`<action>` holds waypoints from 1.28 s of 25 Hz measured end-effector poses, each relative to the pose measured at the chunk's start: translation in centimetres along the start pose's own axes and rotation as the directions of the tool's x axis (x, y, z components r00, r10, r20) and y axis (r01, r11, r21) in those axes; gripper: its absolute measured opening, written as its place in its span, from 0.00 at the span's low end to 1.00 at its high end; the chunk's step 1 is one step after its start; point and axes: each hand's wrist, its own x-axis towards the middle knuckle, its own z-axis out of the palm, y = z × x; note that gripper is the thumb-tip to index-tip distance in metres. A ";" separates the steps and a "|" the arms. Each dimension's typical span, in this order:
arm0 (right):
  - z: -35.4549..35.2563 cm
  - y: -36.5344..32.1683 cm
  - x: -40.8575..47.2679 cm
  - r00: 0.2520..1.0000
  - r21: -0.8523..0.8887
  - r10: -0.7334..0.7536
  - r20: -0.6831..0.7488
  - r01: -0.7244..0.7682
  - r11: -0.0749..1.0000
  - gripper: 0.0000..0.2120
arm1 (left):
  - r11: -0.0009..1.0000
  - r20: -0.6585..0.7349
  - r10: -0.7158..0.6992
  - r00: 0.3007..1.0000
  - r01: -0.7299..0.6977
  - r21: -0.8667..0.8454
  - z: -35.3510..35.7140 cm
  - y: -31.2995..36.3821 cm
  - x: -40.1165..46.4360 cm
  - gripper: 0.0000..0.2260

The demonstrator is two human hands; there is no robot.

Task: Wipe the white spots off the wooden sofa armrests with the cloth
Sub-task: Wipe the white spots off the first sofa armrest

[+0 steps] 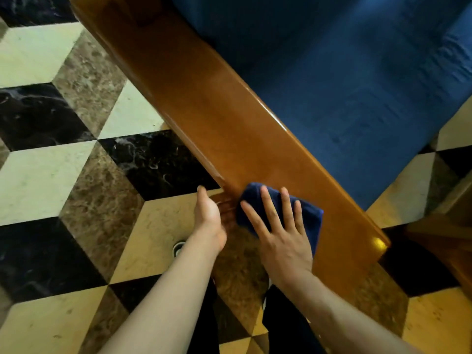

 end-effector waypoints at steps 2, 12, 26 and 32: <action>-0.6 -2.0 6.0 1.000 0.000 0.007 -0.013 -0.007 1.000 0.51 | 1.000 0.069 0.030 0.997 -0.030 -0.008 0.1 4.7 0.6 0.33; -2.2 -11.4 32.8 0.972 -0.037 -0.233 -0.034 0.231 0.972 0.39 | 0.973 0.192 0.207 0.959 -0.181 -0.144 -0.9 25.7 6.7 0.29; -7.3 -23.2 56.7 0.952 0.557 -0.260 -0.162 0.306 0.772 0.23 | 0.901 0.099 0.429 0.898 -0.416 -0.128 -8.4 49.1 11.3 0.05; -15.2 -30.6 64.6 0.985 0.900 -0.152 0.082 -0.008 0.436 0.35 | 0.822 -0.105 0.569 0.815 -0.568 0.043 -8.8 64.6 7.4 0.05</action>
